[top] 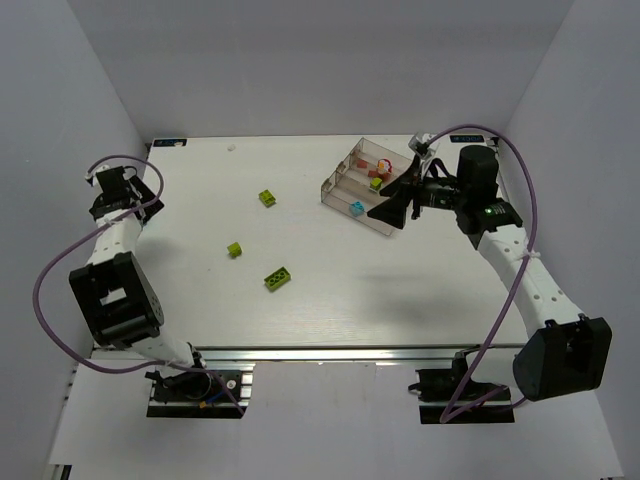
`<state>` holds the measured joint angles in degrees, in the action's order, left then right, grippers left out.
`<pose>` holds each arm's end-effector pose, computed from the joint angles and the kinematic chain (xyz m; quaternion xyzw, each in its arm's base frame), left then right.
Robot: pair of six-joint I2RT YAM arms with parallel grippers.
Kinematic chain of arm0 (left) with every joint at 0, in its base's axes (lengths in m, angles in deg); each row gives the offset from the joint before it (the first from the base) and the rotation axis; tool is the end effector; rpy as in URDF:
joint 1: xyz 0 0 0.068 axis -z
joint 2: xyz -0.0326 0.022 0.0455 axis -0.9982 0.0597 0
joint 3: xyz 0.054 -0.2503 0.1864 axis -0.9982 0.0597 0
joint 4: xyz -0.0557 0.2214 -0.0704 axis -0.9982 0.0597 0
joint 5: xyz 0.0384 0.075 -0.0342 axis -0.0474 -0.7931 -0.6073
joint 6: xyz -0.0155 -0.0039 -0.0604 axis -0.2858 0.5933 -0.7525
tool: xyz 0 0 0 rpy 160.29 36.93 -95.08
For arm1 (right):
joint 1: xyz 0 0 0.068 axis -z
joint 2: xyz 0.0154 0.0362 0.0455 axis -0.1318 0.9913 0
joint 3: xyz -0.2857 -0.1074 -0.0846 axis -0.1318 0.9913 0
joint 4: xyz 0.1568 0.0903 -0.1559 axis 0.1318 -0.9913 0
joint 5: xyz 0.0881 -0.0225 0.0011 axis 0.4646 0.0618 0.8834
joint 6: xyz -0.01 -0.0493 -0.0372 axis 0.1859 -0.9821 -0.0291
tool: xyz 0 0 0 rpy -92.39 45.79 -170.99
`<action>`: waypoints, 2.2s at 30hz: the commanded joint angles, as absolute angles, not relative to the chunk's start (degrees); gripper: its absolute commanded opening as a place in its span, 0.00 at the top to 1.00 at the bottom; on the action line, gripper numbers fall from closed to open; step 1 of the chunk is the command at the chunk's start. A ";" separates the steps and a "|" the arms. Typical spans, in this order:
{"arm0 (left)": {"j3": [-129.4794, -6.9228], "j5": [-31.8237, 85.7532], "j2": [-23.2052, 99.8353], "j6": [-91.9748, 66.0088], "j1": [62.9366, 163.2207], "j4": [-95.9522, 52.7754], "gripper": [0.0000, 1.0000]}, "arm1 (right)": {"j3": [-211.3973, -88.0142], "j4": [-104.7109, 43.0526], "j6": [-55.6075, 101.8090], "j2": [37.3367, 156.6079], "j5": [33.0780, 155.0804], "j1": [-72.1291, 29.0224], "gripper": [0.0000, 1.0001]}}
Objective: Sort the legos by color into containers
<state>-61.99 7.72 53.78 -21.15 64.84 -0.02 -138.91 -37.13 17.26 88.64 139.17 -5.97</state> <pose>0.3092 0.1330 0.2996 -0.3597 0.8449 0.0949 0.3843 0.2388 0.0965 0.4115 -0.3470 0.6760 0.4181 0.4978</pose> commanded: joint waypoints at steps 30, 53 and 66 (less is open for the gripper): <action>-79.61 13.43 76.11 6.42 60.74 -2.79 0.02 | -137.53 -33.66 19.54 92.09 142.07 -2.98 0.11; -88.23 27.05 85.25 12.92 59.68 -1.29 0.05 | -137.70 -33.31 20.06 93.67 141.37 -0.60 0.11; -85.42 29.43 84.38 15.47 59.68 -0.41 0.14 | -137.35 -32.87 20.24 93.50 141.90 0.28 0.11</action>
